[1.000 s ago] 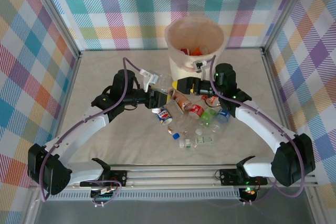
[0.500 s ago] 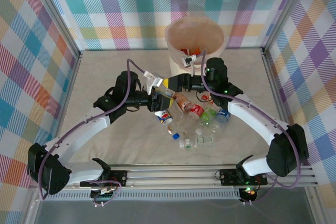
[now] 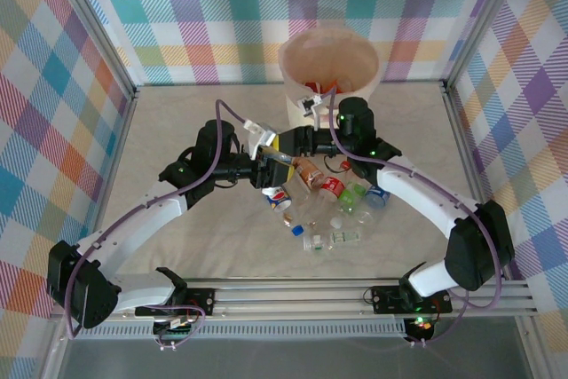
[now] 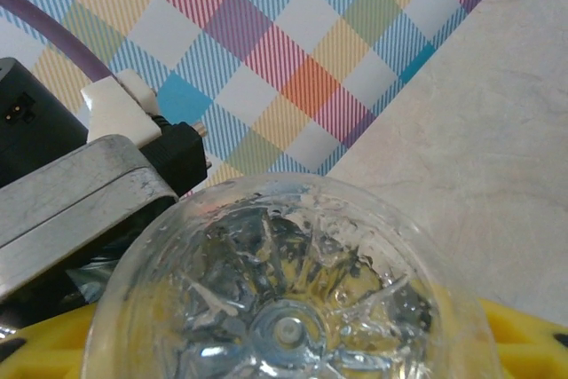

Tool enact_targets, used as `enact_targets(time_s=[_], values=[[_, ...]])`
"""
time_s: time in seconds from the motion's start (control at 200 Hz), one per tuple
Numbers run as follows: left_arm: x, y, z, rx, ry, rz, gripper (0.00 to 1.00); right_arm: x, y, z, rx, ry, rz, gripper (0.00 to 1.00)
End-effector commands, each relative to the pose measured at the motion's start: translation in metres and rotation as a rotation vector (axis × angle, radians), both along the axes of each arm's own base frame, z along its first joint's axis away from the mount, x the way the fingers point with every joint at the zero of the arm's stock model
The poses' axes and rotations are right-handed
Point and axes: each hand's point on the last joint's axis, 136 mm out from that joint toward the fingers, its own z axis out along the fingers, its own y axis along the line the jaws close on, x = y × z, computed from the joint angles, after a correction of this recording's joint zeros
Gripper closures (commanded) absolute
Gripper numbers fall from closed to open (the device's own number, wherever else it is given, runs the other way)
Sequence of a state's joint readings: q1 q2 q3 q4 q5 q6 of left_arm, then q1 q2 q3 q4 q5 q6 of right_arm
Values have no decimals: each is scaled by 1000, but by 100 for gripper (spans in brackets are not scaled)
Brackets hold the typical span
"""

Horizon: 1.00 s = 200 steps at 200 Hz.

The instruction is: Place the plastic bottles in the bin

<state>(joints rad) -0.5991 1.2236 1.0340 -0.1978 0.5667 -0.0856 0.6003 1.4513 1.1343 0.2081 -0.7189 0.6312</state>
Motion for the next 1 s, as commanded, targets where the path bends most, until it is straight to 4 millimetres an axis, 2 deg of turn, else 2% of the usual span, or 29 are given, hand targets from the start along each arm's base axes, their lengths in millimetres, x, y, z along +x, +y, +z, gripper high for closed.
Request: enact_targets(time_s=[0.0, 0.135, 0.33, 0.455, 0.59, 0.79, 0.995], values=[[-1, -4, 20, -28, -56, -10, 29, -1, 4, 20, 33, -78, 16, 47], [-1, 1, 24, -22, -70, 19, 0, 2, -1, 24, -1, -106, -24, 52], [-5, 15, 36, -29, -119, 74, 0, 7, -14, 40, -57, -201, -107, 54], [-10, 27, 48, -52, -167, 118, 0, 19, -25, 50, -134, -251, -197, 57], [-17, 36, 58, -75, -211, 142, 0, 29, -37, 79, -176, -360, -279, 58], [-12, 42, 50, -54, -197, 193, 0, 68, -68, 130, -255, -504, -523, 56], [-6, 43, 42, -36, -175, 219, 0, 116, -101, 163, -300, -562, -736, 55]])
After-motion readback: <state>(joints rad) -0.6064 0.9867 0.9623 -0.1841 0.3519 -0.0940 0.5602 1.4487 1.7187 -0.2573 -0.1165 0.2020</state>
